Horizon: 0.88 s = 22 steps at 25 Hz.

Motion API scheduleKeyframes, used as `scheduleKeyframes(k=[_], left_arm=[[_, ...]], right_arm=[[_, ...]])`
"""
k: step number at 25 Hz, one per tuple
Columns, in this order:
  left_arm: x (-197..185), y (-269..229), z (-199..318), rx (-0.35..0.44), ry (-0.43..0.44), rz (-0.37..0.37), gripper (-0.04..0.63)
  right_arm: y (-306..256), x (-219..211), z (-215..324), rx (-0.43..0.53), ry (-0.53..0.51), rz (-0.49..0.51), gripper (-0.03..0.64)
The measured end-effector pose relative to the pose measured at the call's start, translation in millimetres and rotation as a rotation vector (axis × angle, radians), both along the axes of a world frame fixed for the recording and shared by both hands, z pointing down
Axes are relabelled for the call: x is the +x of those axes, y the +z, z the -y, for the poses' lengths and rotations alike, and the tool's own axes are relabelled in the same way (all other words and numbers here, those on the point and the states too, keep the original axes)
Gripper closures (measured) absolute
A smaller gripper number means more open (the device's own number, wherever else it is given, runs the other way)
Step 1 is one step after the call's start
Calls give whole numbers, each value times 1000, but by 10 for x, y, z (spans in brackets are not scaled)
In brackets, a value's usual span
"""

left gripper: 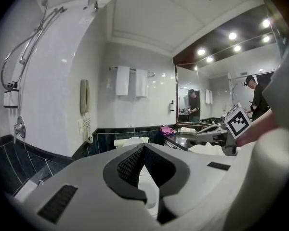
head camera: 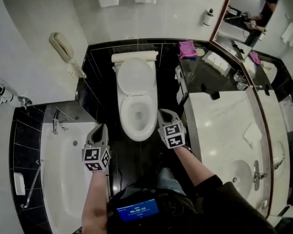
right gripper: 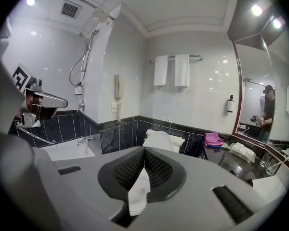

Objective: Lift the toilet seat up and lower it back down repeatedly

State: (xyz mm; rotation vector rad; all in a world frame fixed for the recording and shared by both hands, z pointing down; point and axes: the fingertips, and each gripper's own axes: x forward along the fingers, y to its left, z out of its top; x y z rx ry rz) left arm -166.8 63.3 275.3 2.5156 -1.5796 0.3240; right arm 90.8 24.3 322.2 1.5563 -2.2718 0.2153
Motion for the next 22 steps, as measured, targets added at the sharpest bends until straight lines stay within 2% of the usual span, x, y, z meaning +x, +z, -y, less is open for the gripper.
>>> scheduleKeyframes(k=[6, 14, 19, 22], left_arm=[[156, -85, -76, 16, 26, -3, 594], [284, -99, -142, 27, 58, 12, 595], [297, -106, -149, 21, 54, 4, 595], [307, -76, -155, 13, 58, 16, 595]], right_arm=[[-5, 431, -162, 4, 74, 59, 596], [0, 613, -326, 5, 106, 86, 595], [76, 647, -387, -11, 107, 67, 595], [68, 576, -399, -13, 82, 21, 595]])
